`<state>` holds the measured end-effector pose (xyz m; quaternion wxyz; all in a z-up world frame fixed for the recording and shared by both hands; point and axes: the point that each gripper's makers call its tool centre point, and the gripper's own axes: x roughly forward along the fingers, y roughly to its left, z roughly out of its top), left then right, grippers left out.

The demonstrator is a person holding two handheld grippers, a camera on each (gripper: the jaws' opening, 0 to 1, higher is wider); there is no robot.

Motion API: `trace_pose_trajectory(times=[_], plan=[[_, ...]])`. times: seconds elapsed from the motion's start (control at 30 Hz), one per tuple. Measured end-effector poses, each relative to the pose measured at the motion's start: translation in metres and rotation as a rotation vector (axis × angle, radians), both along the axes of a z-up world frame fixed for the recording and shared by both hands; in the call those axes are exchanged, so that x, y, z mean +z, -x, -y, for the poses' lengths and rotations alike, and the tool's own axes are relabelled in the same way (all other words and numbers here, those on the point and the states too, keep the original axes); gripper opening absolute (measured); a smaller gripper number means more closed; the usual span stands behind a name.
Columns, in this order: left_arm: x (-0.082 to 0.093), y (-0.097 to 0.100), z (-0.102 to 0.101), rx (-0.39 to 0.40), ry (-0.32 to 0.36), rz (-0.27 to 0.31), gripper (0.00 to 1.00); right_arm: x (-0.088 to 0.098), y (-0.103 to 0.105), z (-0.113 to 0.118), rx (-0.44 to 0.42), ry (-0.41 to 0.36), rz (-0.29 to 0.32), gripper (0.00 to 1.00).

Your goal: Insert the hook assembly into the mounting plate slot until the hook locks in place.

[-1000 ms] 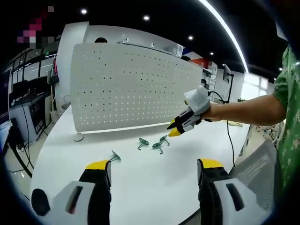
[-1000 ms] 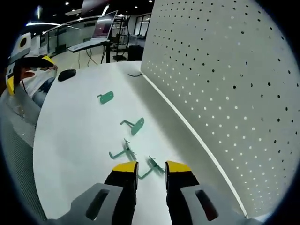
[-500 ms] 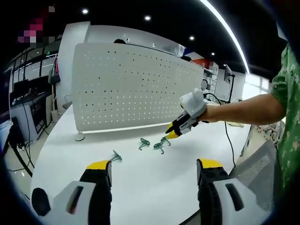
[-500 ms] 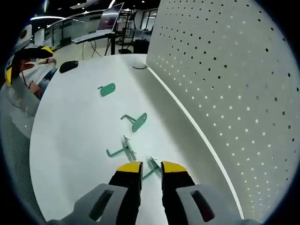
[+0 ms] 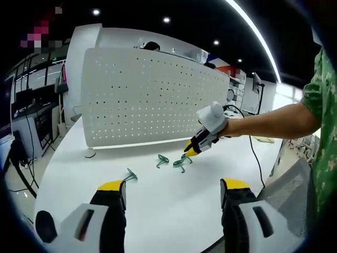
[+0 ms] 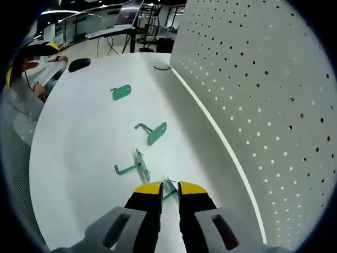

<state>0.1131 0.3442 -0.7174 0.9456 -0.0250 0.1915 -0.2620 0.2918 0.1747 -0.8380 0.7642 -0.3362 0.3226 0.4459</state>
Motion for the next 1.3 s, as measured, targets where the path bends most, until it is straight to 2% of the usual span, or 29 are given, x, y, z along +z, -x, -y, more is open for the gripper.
trace_pose_trajectory(times=[0.63, 0.93, 1.1, 1.3], plan=[[-0.002, 0.0, -0.001, 0.007, -0.002, -0.006, 0.75, -0.011, 0.001, -0.003, 0.06, 0.058, -0.009, 0.05], [-0.003, 0.001, -0.001, 0.007, -0.001, -0.005, 0.74, -0.011, 0.002, -0.002, 0.06, 0.06, -0.008, 0.06], [-0.003, 0.001, -0.001, 0.007, -0.001, -0.005, 0.74, -0.006, 0.003, -0.005, 0.088, 0.074, 0.015, 0.06], [-0.003, 0.001, 0.0, 0.005, 0.0, -0.004, 0.74, -0.009, 0.004, -0.006, 0.103, 0.078, -0.007, 0.04]])
